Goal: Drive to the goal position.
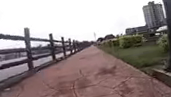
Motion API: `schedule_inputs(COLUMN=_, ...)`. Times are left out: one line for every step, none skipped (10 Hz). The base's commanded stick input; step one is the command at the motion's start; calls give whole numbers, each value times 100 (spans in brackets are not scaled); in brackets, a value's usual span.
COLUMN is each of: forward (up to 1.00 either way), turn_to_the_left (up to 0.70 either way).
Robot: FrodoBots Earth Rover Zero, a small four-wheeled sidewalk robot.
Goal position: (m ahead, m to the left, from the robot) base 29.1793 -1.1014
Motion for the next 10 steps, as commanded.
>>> schedule_inputs(forward=100, turn_to_the_left=0)
schedule_inputs(forward=100, turn_to_the_left=0)
schedule_inputs(forward=100, turn_to_the_left=0)
schedule_inputs(forward=100, turn_to_the_left=0)
schedule_inputs(forward=100, turn_to_the_left=0)
schedule_inputs(forward=100, turn_to_the_left=0)
schedule_inputs(forward=100, turn_to_the_left=0)
schedule_inputs(forward=100, turn_to_the_left=0)
schedule_inputs(forward=100, turn_to_the_left=0)
schedule_inputs(forward=100, turn_to_the_left=0)
